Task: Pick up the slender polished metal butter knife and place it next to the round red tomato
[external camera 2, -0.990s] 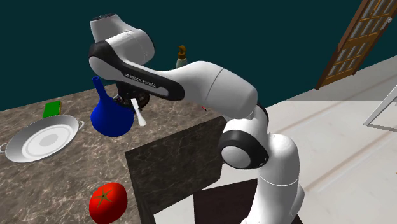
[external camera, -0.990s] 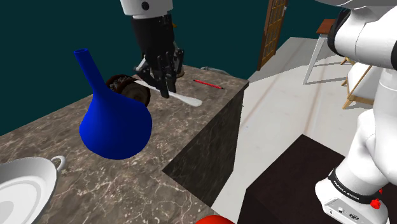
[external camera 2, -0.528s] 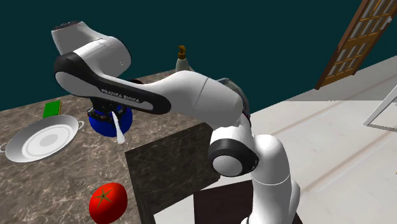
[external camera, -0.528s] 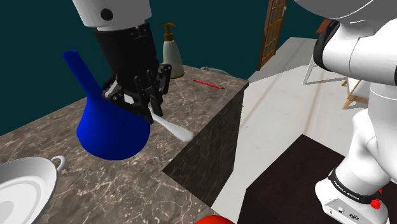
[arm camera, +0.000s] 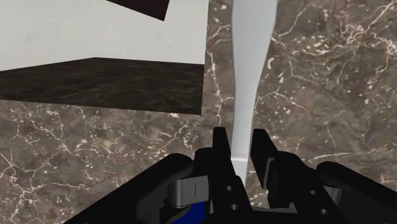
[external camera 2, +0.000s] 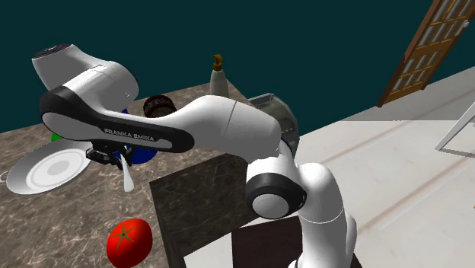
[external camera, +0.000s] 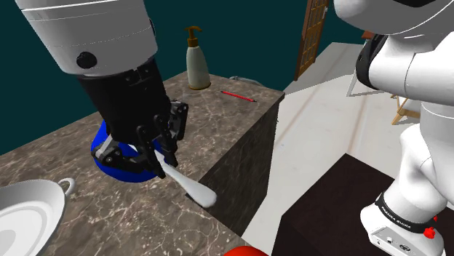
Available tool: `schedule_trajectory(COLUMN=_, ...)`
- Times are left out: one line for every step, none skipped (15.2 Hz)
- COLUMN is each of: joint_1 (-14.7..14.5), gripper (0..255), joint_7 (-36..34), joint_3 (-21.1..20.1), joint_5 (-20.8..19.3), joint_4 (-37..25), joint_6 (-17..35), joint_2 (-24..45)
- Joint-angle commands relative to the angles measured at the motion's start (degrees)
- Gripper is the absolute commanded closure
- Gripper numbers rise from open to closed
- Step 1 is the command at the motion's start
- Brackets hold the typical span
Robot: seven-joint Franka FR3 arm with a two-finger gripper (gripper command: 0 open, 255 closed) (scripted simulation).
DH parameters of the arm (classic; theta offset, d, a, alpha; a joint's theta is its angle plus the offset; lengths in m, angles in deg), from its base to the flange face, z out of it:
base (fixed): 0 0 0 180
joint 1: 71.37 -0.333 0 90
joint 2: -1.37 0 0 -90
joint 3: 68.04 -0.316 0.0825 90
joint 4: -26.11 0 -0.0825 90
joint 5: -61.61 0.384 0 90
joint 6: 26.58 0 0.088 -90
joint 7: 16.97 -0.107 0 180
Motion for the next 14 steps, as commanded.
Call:
schedule_trajectory(joint_1=1.0, gripper=255, joint_7=-0.1, joint_3=-0.2, joint_5=0.7, joint_4=4.3, joint_6=2.8, joint_2=-1.6)
schedule_trajectory(joint_1=1.5, gripper=255, joint_7=-0.1, joint_3=-0.2, joint_5=1.1, joint_4=6.1, joint_6=4.0, joint_2=-2.2)
schedule_trajectory(joint_1=1.9, gripper=255, joint_7=-0.1, joint_3=-0.2, joint_5=1.3, joint_4=7.8, joint_6=5.1, joint_2=-2.8)
schedule_trajectory(joint_1=2.2, gripper=255, joint_7=-0.1, joint_3=-0.2, joint_5=1.6, joint_4=9.4, joint_6=6.2, joint_2=-3.3)
schedule_trajectory(joint_1=2.6, gripper=255, joint_7=-0.1, joint_3=-0.2, joint_5=1.8, joint_4=10.9, joint_6=7.3, joint_2=-3.8)
schedule_trajectory(joint_1=2.9, gripper=255, joint_7=-0.1, joint_3=-0.2, joint_5=2.0, joint_4=12.4, joint_6=8.3, joint_2=-4.2)
schedule_trajectory(joint_1=3.1, gripper=255, joint_7=-0.1, joint_3=-0.2, joint_5=2.2, joint_4=13.8, joint_6=9.3, joint_2=-4.7)
schedule_trajectory(joint_1=3.4, gripper=255, joint_7=-0.1, joint_3=-0.2, joint_5=2.4, joint_4=15.1, joint_6=10.3, joint_2=-5.0)
schedule_trajectory(joint_1=3.6, gripper=255, joint_7=0.0, joint_3=-0.2, joint_5=2.6, joint_4=16.4, joint_6=11.2, joint_2=-5.4)
schedule_trajectory(joint_1=3.8, gripper=255, joint_7=0.0, joint_3=-0.2, joint_5=2.7, joint_4=17.7, joint_6=12.2, joint_2=-5.7)
schedule_trajectory(joint_1=4.0, gripper=255, joint_7=0.0, joint_3=-0.2, joint_5=2.8, joint_4=18.9, joint_6=13.1, joint_2=-6.0)
schedule_trajectory(joint_1=4.2, gripper=255, joint_7=0.0, joint_3=-0.2, joint_5=2.9, joint_4=20.0, joint_6=14.0, joint_2=-6.2)
schedule_trajectory(joint_1=4.4, gripper=255, joint_7=0.0, joint_3=-0.2, joint_5=3.0, joint_4=21.1, joint_6=14.9, joint_2=-6.5)
schedule_trajectory(joint_1=4.5, gripper=255, joint_7=0.0, joint_3=-0.2, joint_5=3.1, joint_4=22.2, joint_6=15.8, joint_2=-6.7)
